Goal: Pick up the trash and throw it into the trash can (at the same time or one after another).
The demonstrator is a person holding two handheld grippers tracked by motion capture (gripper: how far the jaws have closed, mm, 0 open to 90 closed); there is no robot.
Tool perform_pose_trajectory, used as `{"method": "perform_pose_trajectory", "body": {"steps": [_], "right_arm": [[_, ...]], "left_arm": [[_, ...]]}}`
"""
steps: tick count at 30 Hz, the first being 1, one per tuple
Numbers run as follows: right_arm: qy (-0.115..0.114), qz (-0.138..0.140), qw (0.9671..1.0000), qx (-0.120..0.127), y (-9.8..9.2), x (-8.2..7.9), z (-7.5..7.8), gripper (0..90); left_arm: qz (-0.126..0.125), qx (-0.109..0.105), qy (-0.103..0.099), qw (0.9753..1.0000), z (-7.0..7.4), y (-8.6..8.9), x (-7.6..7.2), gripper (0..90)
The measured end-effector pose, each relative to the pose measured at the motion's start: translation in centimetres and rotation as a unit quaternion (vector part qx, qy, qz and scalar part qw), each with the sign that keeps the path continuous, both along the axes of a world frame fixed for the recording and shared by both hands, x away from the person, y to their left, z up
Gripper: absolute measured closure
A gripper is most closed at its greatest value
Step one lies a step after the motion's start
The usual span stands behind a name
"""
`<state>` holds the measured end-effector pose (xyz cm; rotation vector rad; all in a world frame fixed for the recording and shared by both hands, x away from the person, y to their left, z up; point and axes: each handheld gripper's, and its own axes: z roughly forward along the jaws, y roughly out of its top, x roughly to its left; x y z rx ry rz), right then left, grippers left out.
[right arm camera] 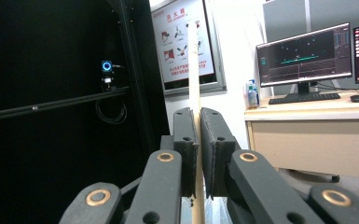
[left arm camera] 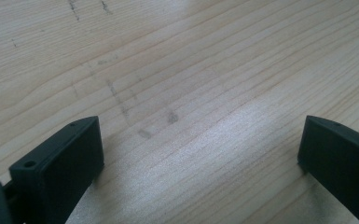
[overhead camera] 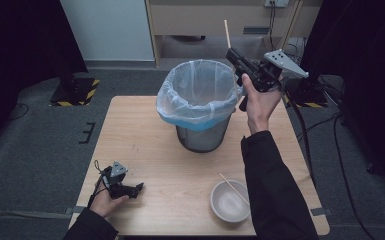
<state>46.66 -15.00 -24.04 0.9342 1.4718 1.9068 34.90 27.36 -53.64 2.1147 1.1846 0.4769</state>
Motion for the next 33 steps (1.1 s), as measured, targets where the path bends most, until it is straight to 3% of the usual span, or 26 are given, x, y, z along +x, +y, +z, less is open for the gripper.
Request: {"method": "perform_pose_trajectory", "body": {"steps": [7,10,16,33], "right_arm": [[0.001,-0.001,1.0,0.006,0.9,1.1,0.0,85.7],[0.003,-0.004,1.0,-0.003,1.4,2.0,-0.4,85.7],[-0.002,-0.001,1.0,0.007,1.8,2.8,-0.6,85.7],[0.014,-0.032,0.9991,-0.025,3.0,4.9,-1.6,85.5]], "left_arm": [[-0.001,0.0,0.0,1.0,0.0,0.0,0.0,0.0],[-0.001,-0.001,-0.001,1.0,0.0,0.0,0.0,0.0],[-0.002,-0.001,-0.001,1.0,0.0,0.0,0.1,0.0],[-0.003,0.0,0.0,1.0,0.0,0.0,0.1,0.0]]}}
